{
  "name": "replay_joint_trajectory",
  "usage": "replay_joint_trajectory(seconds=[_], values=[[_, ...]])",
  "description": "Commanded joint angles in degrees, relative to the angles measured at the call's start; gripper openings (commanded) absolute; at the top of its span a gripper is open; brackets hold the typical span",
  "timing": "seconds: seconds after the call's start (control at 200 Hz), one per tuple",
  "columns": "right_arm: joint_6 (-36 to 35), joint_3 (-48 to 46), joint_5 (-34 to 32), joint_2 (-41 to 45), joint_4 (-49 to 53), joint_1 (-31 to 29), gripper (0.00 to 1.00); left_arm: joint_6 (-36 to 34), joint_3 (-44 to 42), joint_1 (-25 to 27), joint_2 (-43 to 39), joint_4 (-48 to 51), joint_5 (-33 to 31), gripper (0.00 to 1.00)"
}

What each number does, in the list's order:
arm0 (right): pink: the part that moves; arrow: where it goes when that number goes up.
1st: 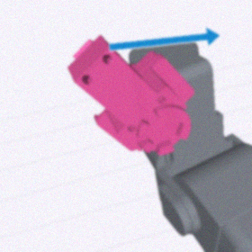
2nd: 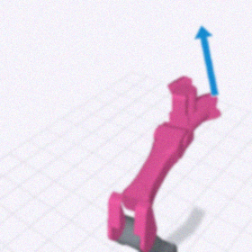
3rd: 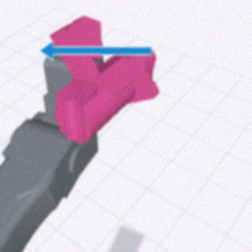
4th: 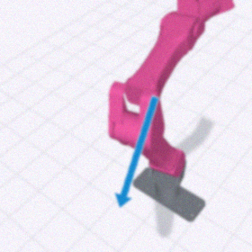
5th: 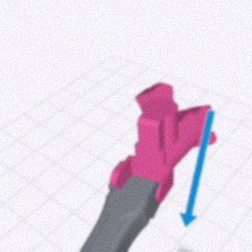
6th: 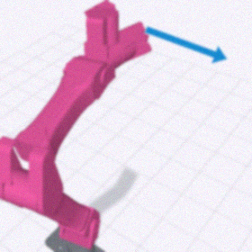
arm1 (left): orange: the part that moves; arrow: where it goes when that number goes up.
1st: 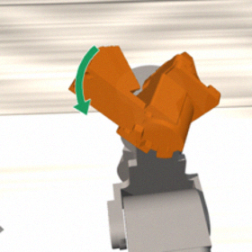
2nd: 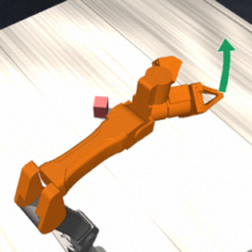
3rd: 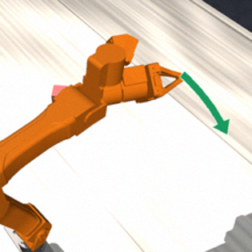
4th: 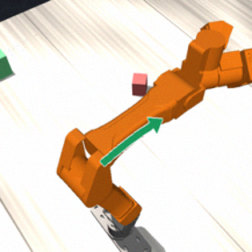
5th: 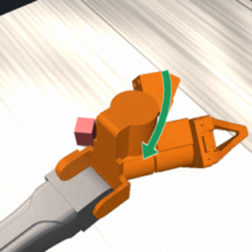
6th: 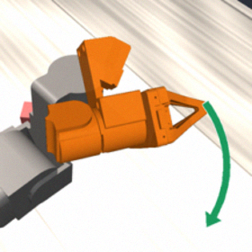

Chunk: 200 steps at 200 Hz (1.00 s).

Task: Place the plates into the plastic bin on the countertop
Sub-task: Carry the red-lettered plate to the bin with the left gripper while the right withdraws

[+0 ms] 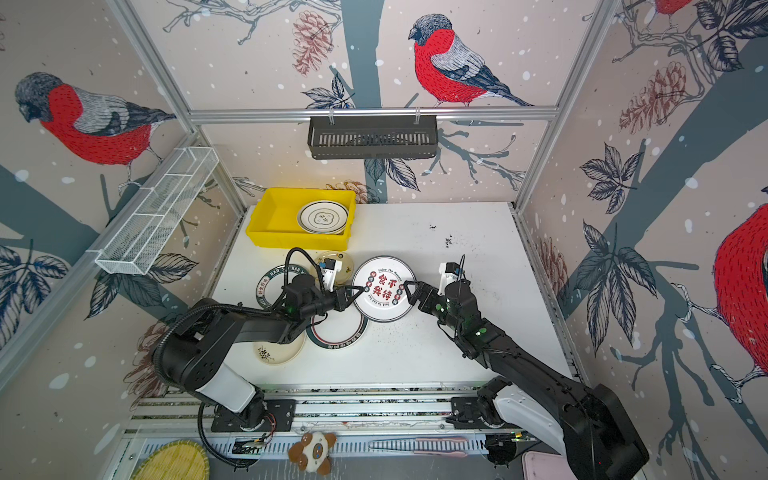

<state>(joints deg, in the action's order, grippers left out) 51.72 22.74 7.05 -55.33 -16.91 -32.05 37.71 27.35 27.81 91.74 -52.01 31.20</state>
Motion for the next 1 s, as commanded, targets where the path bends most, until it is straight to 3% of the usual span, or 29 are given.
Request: replay_joint_trajectory(seconds=[0.0,0.25,0.425,0.495,0.745,0.996], values=[[-2.7,0.5,-3.1,1.6,1.0,0.1,0.99,0.7,2.0,-1.1,-1.5,-1.5,-1.6,0.00],[-6.0,0.4,-5.4,5.9,3.4,1.9,0.99,-2.8,10.8,-6.3,-3.3,8.1,-7.9,0.00],[-8.1,-0.4,-5.8,8.0,4.2,3.4,0.99,-9.5,19.4,-7.5,-5.2,20.6,-23.5,0.00],[-8.3,-1.0,-5.5,8.4,4.1,4.1,0.99,-10.8,22.2,-9.1,-4.8,22.6,-26.7,0.00],[-8.3,-3.2,-2.8,8.5,2.8,6.1,0.99,-6.9,35.5,-18.1,5.0,27.8,-22.6,0.00],[-8.1,-5.0,-0.7,11.4,4.7,8.6,0.99,-2.9,44.5,-23.6,15.0,28.8,-18.6,0.00]])
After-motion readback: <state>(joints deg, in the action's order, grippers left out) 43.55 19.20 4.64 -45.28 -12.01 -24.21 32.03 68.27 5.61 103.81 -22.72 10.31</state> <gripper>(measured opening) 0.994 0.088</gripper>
